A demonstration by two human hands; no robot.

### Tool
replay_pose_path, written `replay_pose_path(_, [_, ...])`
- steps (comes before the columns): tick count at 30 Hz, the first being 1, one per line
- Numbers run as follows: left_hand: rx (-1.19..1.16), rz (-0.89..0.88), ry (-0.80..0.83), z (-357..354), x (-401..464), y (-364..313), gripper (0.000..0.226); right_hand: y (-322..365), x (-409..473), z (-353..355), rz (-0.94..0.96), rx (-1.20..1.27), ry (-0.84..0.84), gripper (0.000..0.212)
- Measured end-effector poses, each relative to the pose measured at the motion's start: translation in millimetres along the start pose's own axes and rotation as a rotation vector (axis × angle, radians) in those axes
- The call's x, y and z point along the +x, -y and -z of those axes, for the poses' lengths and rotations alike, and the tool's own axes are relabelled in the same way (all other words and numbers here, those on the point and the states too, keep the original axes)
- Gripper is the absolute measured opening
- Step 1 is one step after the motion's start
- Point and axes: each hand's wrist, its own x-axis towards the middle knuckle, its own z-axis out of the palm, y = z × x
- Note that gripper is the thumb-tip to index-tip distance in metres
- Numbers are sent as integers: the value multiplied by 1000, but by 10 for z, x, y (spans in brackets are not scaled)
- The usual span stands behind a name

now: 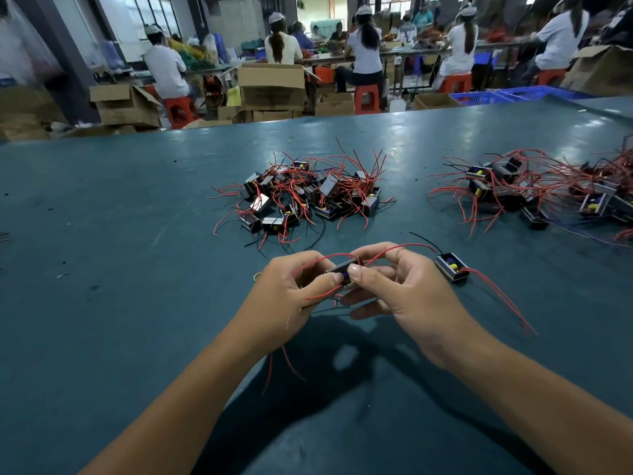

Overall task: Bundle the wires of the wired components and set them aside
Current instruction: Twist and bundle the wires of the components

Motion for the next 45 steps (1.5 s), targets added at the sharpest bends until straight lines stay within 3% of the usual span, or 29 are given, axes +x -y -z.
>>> replay_pose_path(5, [-51, 47, -32, 24, -12, 0, 23, -17, -4, 1, 108, -158, -122, 10])
replay_pose_path(12, [-36, 39, -30, 23, 0, -16, 17, 50, 53, 55, 44, 6, -184, 9])
replay_pose_path(16, [5, 53, -57, 47, -5, -18, 18, 190, 175, 245, 92, 88, -402, 8])
replay_pose_path(18, [-10, 53, -75, 43, -3, -31, 19, 264, 187, 339, 152, -51, -495, 18])
replay_pose_path(20, [11, 57, -86, 35, -3, -39, 19, 343, 88, 364, 345, -372, -543, 28])
replay_pose_path(22, [57, 66, -84, 28, -2, -39, 19, 389, -59, 301, 807, -751, -430, 34])
replay_pose_path(23, [60, 67, -74, 22, -7, -43, 19, 372, -115, 244, 1016, -883, -263, 33])
replay_pose_path(25, [50, 42, -29, 12, -21, -53, 19, 288, -159, 111, 1198, -1070, 60, 25])
replay_pose_path(28, [117, 9, 41, 25, -32, -46, 20, 179, -79, 116, 1092, -1239, 123, 19])
replay_pose_path(35, [146, 66, 48, 71, -41, -62, 19, 173, -5, 285, 646, -1267, -92, 35])
replay_pose_path(37, [174, 71, 49, 59, -40, -69, 21, 222, -63, 243, 762, -1301, -230, 36])
replay_pose_path(39, [186, 63, 57, 39, -51, -94, 25, 274, -157, 153, 1074, -1258, -289, 32])
replay_pose_path(41, [200, 36, 78, 15, -73, -133, 35, 252, -251, 16, 1288, -1132, -90, 35])
replay_pose_path(42, [236, 14, 92, 11, -85, -147, 45, 223, -265, -38, 1296, -1083, 60, 37])
replay_pose_path(43, [269, -10, 113, 12, -89, -152, 55, 186, -257, -70, 1253, -1072, 169, 37])
replay_pose_path(45, [242, -23, 120, 13, -74, -133, 52, 134, -218, -18, 1068, -1115, 243, 39])
